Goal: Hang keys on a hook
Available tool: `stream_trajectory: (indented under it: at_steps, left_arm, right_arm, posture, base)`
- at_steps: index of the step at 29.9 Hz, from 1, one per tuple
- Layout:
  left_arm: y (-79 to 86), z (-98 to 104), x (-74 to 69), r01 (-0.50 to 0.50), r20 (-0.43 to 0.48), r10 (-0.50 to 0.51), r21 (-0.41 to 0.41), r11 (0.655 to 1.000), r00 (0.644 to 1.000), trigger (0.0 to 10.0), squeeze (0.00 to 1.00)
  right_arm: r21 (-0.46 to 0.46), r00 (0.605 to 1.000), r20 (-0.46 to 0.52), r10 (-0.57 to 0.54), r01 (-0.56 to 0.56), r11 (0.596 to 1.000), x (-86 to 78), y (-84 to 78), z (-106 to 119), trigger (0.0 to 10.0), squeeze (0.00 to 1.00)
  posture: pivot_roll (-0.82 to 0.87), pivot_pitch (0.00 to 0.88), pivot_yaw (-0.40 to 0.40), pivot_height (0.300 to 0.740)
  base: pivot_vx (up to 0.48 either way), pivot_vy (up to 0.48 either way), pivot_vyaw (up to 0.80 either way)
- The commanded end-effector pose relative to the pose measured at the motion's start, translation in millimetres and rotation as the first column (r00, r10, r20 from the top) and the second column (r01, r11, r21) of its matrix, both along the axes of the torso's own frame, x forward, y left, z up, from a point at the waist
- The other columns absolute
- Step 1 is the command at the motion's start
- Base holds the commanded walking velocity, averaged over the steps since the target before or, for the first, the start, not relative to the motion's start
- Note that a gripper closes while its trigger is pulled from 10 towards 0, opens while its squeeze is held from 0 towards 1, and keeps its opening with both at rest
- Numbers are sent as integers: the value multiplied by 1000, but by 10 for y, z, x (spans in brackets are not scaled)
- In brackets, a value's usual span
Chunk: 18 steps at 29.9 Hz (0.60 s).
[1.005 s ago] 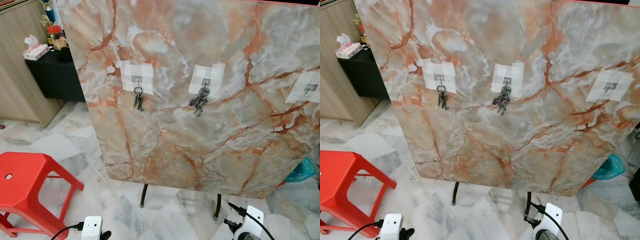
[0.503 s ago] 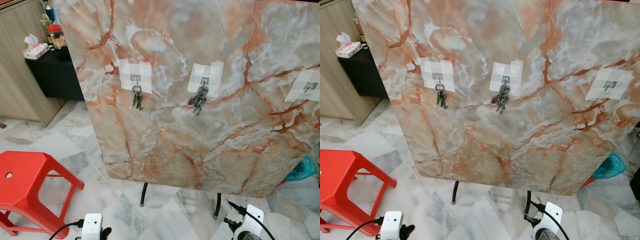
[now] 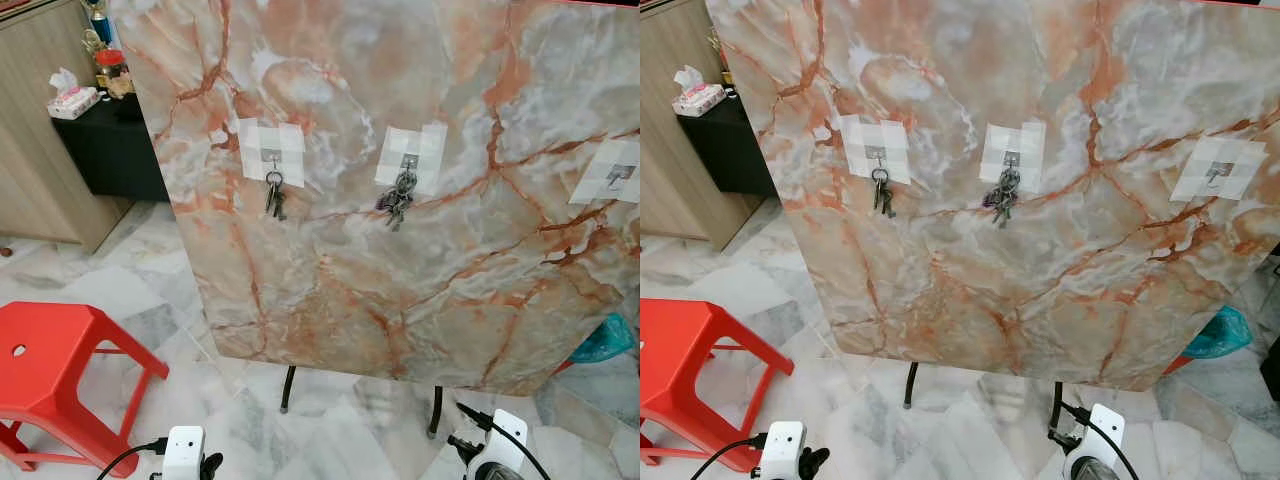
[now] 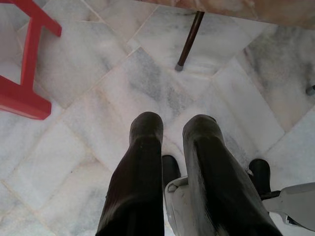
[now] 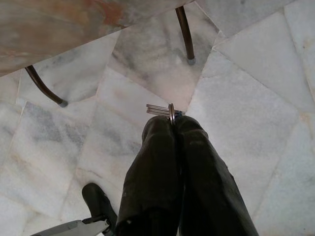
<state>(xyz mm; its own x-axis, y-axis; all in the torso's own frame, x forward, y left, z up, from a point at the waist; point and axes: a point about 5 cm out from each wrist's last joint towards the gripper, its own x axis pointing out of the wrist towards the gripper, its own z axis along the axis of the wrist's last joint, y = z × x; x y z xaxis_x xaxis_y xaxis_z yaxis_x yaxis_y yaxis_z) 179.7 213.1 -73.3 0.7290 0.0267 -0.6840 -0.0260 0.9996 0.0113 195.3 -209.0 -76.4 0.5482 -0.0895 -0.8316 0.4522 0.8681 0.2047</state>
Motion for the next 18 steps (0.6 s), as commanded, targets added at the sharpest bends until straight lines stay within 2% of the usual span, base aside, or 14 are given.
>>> stream_trajectory:
  at_steps: [1,18]
  left_arm:
    - [16,-7,-22,-20,-1,20,-2,1000,1000,10000,0]
    - [44,24,13,-25,24,25,12,1000,999,10000,0]
  right_arm:
    - [-4,1000,10,-11,11,1000,20,-27,16,10000,0]
    - [-1,1000,7,-8,8,1000,19,-19,13,10000,0]
  posture:
    - [10,9,-49,740]
    - [17,10,-50,740]
  base:
    - [-266,0,0]
    - [-268,0,0]
